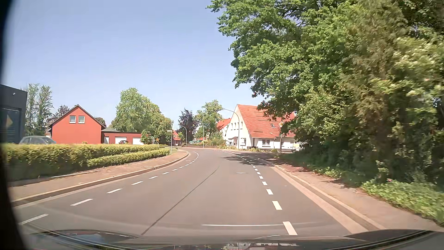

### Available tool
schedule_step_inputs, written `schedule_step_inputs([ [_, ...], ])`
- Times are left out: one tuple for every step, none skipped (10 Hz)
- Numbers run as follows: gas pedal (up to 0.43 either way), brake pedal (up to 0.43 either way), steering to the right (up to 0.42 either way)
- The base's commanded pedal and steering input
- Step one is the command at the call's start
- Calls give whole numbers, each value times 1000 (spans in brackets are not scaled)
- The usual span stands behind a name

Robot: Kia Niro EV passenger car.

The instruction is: Follow the waypoints while adhering to traffic rules and regulations

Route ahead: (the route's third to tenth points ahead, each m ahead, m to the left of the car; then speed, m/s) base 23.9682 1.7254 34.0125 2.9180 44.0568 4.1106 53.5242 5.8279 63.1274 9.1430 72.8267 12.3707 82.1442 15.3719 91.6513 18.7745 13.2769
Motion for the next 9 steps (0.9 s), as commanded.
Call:
schedule_step_inputs([
  [118, 0, -3],
  [110, 0, -4],
  [110, 0, -4],
  [110, 0, -6],
  [118, 0, -6],
  [118, 0, -6],
  [118, 0, -6],
  [118, 0, -6],
  [118, 0, -7],
])
